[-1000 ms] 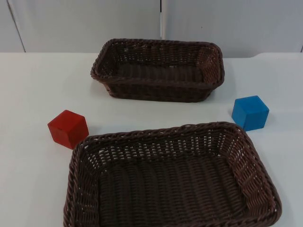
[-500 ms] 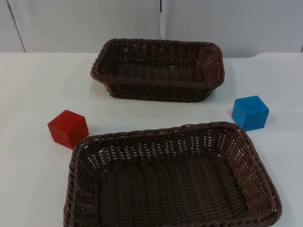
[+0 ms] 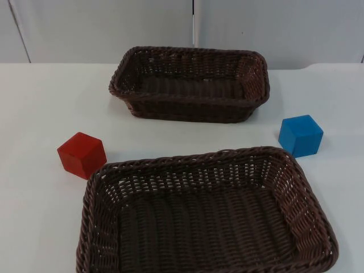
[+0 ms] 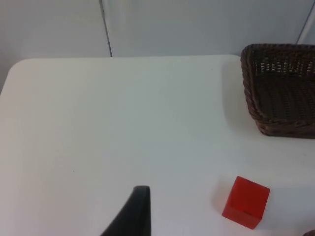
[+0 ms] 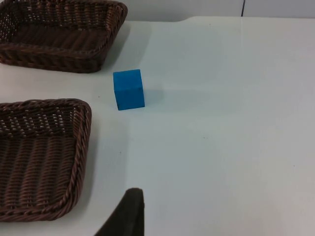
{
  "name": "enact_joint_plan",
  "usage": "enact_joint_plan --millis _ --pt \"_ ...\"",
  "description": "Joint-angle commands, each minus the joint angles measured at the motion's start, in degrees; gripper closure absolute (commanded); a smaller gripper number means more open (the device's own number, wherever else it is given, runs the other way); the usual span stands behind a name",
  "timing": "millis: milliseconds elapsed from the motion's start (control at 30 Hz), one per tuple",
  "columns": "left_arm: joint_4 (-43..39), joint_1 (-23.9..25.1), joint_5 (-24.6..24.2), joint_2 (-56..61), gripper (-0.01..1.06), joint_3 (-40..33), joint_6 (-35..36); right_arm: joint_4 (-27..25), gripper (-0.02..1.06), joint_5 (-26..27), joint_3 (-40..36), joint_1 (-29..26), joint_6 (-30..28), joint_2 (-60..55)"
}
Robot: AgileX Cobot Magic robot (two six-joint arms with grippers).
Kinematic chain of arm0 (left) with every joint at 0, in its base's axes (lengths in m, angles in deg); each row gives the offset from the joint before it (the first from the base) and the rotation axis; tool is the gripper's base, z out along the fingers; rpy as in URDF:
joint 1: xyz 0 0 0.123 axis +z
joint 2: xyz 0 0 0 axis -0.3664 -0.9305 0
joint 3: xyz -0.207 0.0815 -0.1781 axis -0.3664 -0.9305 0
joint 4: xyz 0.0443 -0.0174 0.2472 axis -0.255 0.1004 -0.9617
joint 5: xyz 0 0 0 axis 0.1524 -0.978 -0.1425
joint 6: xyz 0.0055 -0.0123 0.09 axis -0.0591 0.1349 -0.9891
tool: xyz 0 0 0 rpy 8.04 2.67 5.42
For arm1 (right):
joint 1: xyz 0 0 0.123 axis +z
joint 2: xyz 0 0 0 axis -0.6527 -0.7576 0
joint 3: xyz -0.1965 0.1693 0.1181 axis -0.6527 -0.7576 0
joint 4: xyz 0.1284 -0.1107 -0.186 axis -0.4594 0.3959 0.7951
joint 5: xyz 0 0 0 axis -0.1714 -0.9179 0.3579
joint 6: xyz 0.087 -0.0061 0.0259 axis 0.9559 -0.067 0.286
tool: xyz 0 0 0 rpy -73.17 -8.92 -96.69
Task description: Pick up one cube with the left hand and place it into the upper basket. Pick up one cube with the right hand and place it into the lower basket.
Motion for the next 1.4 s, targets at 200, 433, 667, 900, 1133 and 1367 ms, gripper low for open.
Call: enact_joint_plan --millis 200,433,667,900,1133,1367 --pt "6.54 -0.31 2.99 -0.47 0.0 0.54 -6.05 0.04 -0.01 0.22 -0.38 -0.35 -0.63 0.19" --pt "15.46 -0.31 2.0 -6.98 0.0 4.31 -14.06 0.04 -0.01 0.22 -0.38 -0.35 -0.63 0.19" --pt "17.45 -0.31 2.37 -16.26 0.0 8.4 -15.59 0.04 -0.01 0.22 -0.38 -0.35 -0.63 0.19" --pt "18.36 -0.31 2.61 -23.6 0.0 10.33 -17.96 0.04 -0.01 0.22 -0.38 -0.35 -0.63 0.19" --pt "18.27 -3.31 3.47 -31.98 0.0 12.82 -17.96 0.04 -0.01 0.22 -0.38 -0.35 -0.63 0.19" --pt "18.71 -5.6 5.53 -38.85 0.0 13.82 -17.67 0.04 -0.01 0.22 -0.38 -0.35 -0.63 0.19"
